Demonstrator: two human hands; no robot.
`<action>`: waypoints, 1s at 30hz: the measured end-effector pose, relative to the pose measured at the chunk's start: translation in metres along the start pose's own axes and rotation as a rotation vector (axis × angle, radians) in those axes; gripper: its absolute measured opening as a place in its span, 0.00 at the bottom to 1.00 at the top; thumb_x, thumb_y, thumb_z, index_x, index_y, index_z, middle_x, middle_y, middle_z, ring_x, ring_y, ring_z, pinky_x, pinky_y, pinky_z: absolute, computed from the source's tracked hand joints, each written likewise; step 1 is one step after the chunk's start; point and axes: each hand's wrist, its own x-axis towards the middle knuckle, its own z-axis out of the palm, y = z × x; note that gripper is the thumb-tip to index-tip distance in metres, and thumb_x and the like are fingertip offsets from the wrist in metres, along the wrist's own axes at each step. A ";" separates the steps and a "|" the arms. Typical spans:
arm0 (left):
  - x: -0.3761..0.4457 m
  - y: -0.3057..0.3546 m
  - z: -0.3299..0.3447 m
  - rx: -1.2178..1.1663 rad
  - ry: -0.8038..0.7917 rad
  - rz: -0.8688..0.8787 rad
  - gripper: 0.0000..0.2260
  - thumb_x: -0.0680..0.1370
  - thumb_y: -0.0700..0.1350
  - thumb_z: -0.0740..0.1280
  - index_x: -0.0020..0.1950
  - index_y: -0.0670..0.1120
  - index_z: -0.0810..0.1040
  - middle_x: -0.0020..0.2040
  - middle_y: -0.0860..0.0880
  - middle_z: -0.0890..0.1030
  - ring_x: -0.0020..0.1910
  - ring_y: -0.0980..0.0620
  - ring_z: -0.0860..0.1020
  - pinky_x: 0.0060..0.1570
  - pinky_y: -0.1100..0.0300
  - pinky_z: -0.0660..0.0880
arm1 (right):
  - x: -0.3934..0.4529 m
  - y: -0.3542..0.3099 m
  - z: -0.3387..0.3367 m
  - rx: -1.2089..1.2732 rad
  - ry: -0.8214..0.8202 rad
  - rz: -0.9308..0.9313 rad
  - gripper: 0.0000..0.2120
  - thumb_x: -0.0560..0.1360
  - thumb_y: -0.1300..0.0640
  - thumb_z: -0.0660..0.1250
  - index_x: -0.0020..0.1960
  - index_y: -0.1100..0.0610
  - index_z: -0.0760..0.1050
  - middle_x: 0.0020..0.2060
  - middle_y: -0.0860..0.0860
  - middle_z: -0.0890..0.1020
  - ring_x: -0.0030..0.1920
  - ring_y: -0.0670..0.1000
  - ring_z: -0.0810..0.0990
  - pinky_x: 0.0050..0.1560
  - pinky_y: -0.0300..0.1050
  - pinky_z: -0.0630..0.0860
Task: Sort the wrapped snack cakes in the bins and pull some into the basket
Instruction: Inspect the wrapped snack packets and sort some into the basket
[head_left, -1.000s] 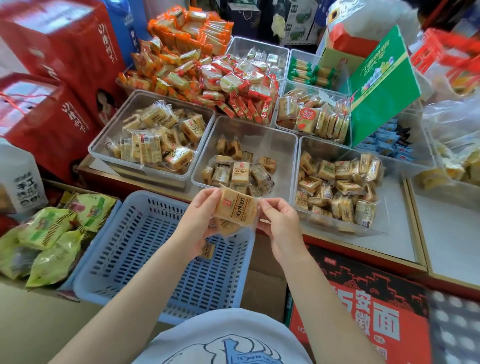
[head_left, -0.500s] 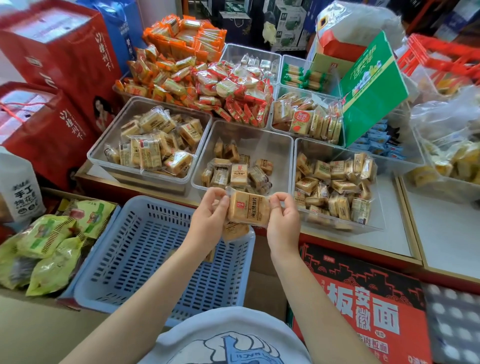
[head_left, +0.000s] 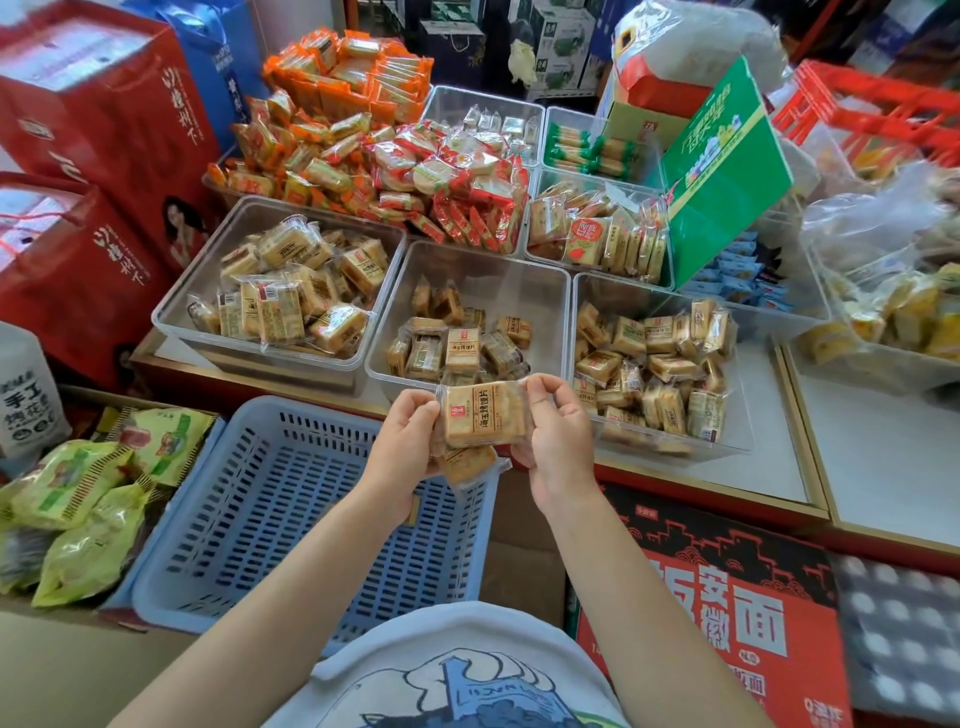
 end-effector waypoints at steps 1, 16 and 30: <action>0.001 0.000 0.000 -0.003 0.005 -0.009 0.09 0.87 0.46 0.55 0.52 0.48 0.74 0.54 0.43 0.84 0.48 0.48 0.83 0.42 0.52 0.79 | 0.000 -0.001 0.001 -0.014 0.006 -0.009 0.09 0.85 0.55 0.61 0.47 0.51 0.76 0.41 0.51 0.84 0.41 0.51 0.85 0.36 0.45 0.78; 0.012 0.009 -0.021 0.145 -0.185 0.115 0.23 0.73 0.44 0.79 0.64 0.56 0.75 0.57 0.47 0.83 0.52 0.49 0.84 0.45 0.57 0.83 | 0.015 -0.001 -0.005 -0.420 -0.139 -0.088 0.08 0.84 0.54 0.61 0.60 0.55 0.72 0.54 0.50 0.78 0.52 0.46 0.77 0.47 0.38 0.73; 0.008 0.020 -0.030 0.190 -0.317 0.057 0.31 0.75 0.41 0.76 0.71 0.52 0.64 0.57 0.44 0.83 0.52 0.51 0.85 0.48 0.56 0.83 | 0.015 -0.002 -0.003 -0.335 -0.406 -0.036 0.25 0.81 0.46 0.68 0.75 0.38 0.63 0.59 0.48 0.78 0.56 0.49 0.82 0.52 0.46 0.82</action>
